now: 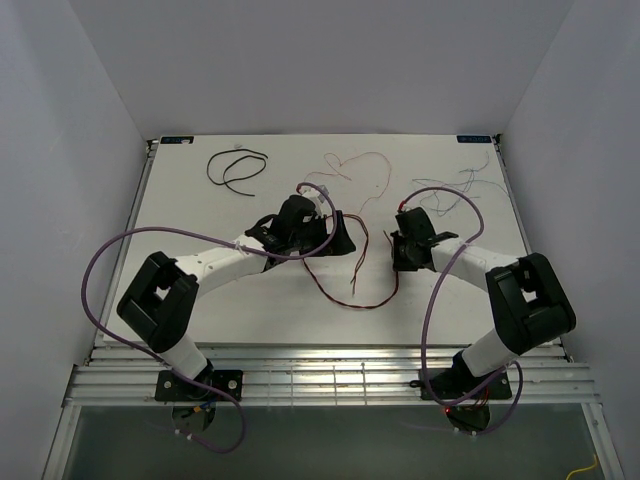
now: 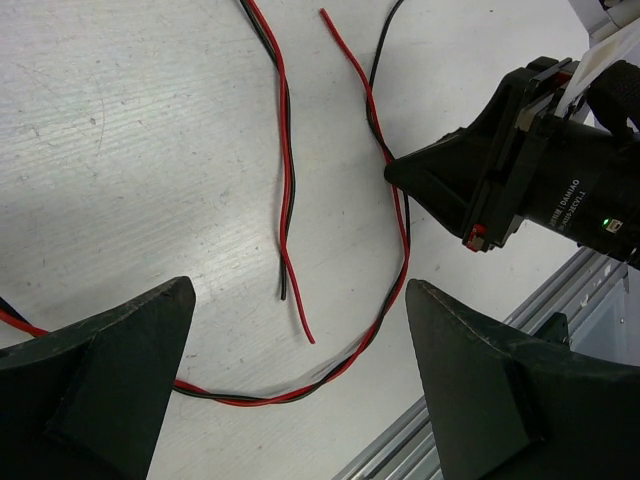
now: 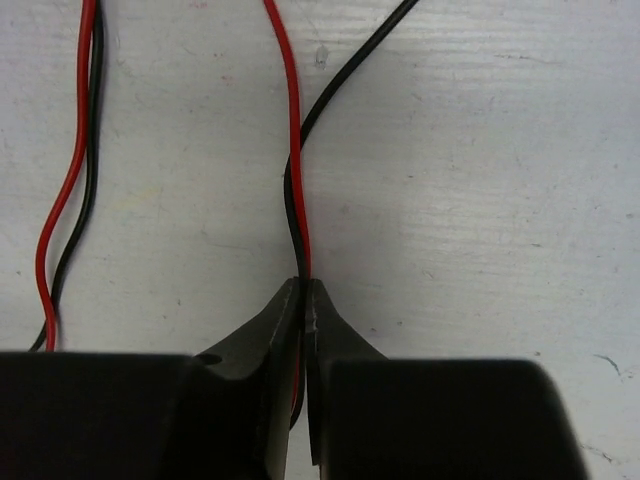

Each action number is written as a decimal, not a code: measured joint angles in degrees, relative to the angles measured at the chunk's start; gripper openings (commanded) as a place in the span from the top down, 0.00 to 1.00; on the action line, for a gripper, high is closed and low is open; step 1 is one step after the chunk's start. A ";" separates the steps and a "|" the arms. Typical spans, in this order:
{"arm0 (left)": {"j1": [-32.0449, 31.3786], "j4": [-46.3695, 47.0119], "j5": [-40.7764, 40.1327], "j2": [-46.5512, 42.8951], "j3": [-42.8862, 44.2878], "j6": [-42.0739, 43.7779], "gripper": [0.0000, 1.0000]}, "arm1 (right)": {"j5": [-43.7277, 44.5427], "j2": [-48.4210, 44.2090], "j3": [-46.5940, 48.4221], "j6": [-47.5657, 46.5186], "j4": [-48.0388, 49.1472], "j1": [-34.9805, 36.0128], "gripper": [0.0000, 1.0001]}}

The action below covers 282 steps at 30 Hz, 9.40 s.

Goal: Untangle the cables

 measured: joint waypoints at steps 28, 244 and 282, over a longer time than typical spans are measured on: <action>-0.11 10.32 3.91 9.27 8.96 -7.74 0.04 | -14.23 -25.97 -11.63 -7.96 13.27 3.65 0.92; 28.70 9.20 31.15 -19.69 39.26 21.84 1.00 | -38.18 -29.42 13.92 -34.73 9.27 2.05 0.10; 28.70 9.73 23.56 -33.18 23.50 20.39 1.00 | -32.02 9.90 24.48 -53.46 23.87 22.45 0.92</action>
